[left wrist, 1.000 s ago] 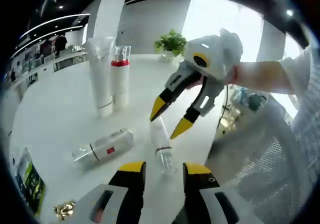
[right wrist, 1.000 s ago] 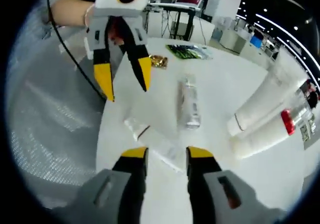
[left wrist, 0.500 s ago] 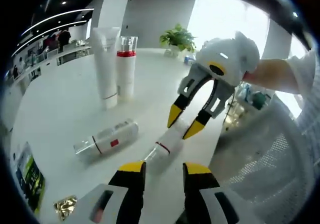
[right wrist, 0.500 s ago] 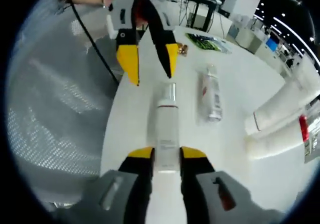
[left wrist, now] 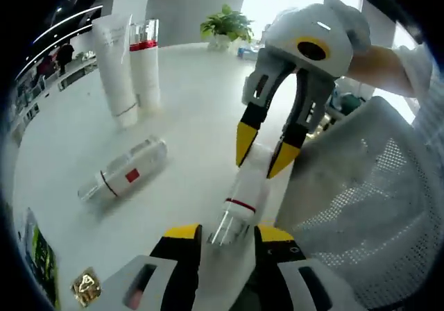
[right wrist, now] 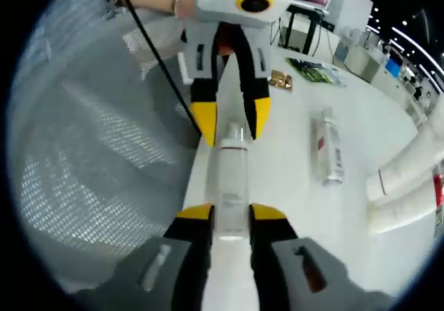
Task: Arrange the skincare products in the storage area until every visible bottle or jar stands upright without overlapping.
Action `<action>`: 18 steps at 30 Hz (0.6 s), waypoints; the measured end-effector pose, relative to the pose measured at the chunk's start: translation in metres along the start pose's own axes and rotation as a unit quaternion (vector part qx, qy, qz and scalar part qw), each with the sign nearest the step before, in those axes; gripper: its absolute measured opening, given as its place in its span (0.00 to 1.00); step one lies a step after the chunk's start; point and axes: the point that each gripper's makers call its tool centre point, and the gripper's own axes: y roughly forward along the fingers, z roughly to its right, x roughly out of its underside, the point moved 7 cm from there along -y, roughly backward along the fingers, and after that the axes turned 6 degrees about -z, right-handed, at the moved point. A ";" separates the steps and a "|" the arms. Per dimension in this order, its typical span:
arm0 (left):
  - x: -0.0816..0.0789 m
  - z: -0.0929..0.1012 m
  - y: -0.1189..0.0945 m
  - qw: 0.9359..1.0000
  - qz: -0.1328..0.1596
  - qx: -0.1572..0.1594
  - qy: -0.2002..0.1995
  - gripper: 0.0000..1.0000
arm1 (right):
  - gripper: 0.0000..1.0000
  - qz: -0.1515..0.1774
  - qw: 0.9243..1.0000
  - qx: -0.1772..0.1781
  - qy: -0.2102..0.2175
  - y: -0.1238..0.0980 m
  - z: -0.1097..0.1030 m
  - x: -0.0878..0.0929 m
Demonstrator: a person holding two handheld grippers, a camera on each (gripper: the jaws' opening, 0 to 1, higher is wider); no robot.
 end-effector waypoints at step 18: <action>-0.010 0.000 -0.018 0.993 0.001 0.038 -0.110 0.20 | 0.29 0.009 0.980 0.199 0.011 -0.002 -0.006 -0.007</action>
